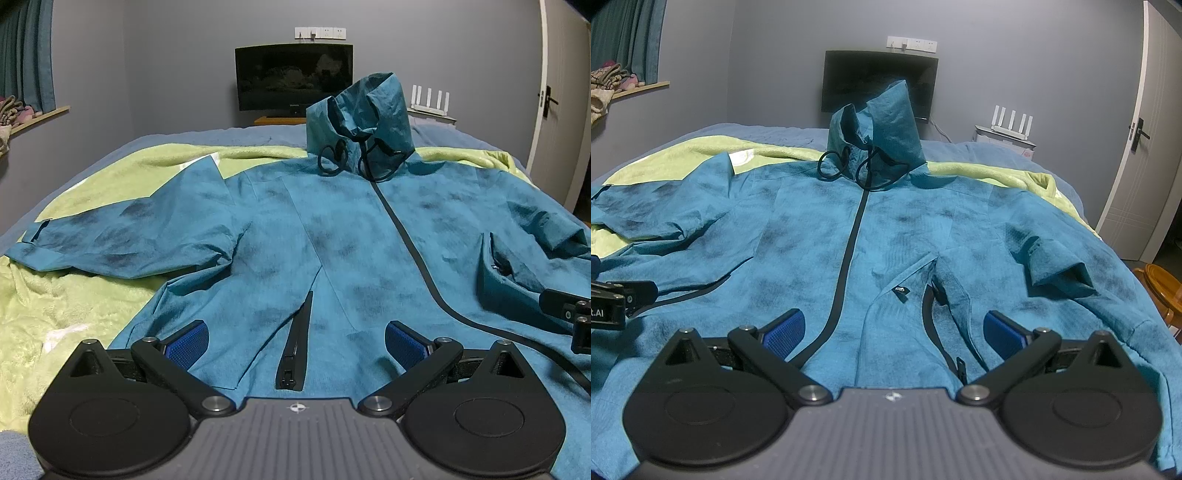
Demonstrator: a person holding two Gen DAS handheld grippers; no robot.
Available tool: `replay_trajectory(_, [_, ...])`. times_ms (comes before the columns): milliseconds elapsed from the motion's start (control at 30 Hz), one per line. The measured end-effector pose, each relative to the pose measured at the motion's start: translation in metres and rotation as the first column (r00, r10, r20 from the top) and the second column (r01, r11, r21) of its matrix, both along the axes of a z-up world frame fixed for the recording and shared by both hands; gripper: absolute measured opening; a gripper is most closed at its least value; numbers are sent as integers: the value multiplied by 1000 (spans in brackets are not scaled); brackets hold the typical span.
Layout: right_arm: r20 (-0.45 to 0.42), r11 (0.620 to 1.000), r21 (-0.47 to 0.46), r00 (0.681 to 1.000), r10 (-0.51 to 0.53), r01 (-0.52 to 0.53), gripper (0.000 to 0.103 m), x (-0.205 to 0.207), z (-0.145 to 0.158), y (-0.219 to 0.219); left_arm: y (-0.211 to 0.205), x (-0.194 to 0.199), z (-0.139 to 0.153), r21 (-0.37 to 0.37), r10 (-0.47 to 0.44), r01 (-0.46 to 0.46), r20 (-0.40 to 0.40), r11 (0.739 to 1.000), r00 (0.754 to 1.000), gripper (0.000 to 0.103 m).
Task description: Fold large clothes
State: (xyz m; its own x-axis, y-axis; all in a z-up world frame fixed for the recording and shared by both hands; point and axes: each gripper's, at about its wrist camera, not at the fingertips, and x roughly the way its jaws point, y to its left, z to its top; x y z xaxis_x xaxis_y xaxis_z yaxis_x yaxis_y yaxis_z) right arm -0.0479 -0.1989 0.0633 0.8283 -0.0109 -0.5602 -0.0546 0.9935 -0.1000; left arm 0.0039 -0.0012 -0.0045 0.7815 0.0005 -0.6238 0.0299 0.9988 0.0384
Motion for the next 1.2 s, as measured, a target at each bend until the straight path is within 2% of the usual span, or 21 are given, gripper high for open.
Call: replay_trajectory(1200, [2, 1000, -7, 1000, 1, -1, 103, -1, 0, 1, -3, 0, 0, 2, 4, -4, 0, 1000, 1000, 103])
